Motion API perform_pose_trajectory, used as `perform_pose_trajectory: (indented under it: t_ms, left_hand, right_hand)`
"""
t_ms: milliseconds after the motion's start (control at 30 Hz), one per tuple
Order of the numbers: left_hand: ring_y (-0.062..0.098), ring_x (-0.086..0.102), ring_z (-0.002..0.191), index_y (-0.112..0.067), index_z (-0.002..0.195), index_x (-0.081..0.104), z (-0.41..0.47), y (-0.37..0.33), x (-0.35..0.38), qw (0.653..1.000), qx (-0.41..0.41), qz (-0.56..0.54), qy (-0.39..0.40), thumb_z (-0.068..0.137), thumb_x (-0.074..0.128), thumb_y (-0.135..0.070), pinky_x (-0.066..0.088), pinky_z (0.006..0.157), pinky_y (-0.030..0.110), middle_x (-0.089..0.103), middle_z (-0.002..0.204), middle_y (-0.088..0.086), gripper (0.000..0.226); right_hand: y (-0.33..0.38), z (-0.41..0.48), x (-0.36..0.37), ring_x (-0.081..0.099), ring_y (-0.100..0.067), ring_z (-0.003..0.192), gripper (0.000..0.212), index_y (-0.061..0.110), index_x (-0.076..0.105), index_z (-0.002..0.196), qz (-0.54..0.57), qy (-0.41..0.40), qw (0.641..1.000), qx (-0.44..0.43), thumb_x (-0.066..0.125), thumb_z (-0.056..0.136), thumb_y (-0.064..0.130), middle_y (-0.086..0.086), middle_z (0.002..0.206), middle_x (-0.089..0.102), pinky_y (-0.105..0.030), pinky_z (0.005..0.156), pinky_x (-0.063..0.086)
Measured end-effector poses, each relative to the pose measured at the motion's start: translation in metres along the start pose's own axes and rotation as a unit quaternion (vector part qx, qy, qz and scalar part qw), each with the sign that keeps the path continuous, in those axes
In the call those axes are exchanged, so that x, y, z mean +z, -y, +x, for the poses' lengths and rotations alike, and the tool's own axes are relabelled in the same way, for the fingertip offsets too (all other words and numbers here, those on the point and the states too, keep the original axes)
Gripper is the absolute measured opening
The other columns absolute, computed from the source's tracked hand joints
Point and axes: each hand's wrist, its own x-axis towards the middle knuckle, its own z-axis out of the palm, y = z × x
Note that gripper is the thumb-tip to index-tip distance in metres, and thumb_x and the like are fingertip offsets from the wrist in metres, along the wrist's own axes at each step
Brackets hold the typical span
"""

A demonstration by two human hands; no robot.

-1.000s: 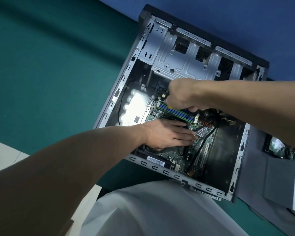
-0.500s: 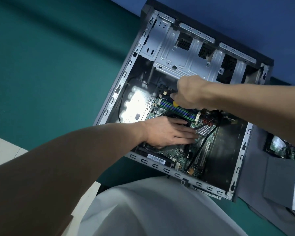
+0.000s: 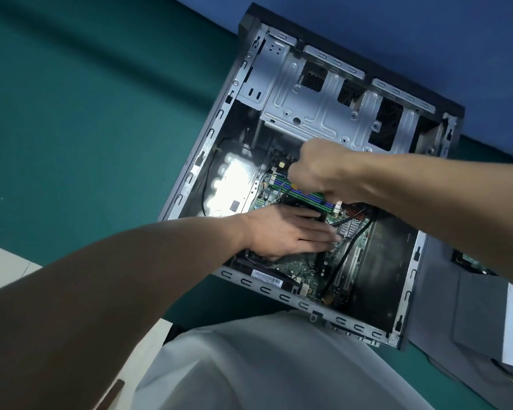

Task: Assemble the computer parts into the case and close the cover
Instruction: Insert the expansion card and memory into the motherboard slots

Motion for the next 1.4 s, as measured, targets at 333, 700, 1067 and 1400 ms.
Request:
perform_pose_trajectory:
  t_ms: [333, 700, 1067, 1400]
  left_hand:
    - [0.021, 0.046, 0.131, -0.018, 0.147, 0.035, -0.017, 0.000, 0.000, 0.981, -0.143, 0.046, 0.123, 0.063, 0.086, -0.046, 0.038, 0.109, 0.033, 0.045, 0.146, 0.008, 0.101]
    - [0.021, 0.015, 0.148, -0.014, 0.153, 0.019, 0.004, 0.002, 0.010, 1.000, 0.004, -0.007, 0.005, 0.095, 0.051, -0.010, 0.014, 0.121, 0.042, 0.016, 0.161, 0.004, 0.067]
    - [0.021, 0.010, 0.149, -0.013, 0.154, 0.015, 0.005, 0.000, 0.001, 0.997, 0.008, 0.051, 0.055, 0.093, 0.050, -0.014, 0.001, 0.121, 0.040, 0.010, 0.162, 0.003, 0.070]
    - [0.024, 0.012, 0.149, -0.007, 0.153, 0.011, 0.003, 0.002, 0.002, 0.998, 0.001, -0.019, 0.054, 0.093, 0.018, -0.004, 0.015, 0.121, 0.040, 0.013, 0.161, 0.011, 0.061]
  right_hand:
    - [0.006, -0.029, 0.002, 0.036, -0.021, 0.050, 0.034, 0.004, 0.057, 0.106, -0.473, -0.040, 0.828, -0.299, 0.027, 0.101, 0.018, -0.005, 0.056, 0.029, -0.031, 0.048, 0.032]
    - [0.012, -0.020, -0.001, 0.047, -0.019, 0.059, 0.020, 0.001, 0.054, 0.112, -0.298, 0.040, 0.948, -0.104, 0.046, 0.098, 0.013, -0.007, 0.073, 0.048, -0.024, 0.041, 0.029]
    - [0.015, -0.007, 0.002, 0.040, -0.021, 0.055, 0.029, 0.004, 0.039, 0.064, -0.127, -0.044, 0.990, -0.050, 0.048, 0.091, 0.010, -0.007, 0.061, 0.036, -0.025, 0.049, 0.030]
    - [0.011, -0.019, 0.007, 0.040, -0.022, 0.053, 0.032, 0.013, 0.036, 0.068, -0.414, 0.001, 0.869, -0.271, 0.038, 0.100, 0.018, -0.004, 0.056, 0.030, -0.031, 0.052, 0.038]
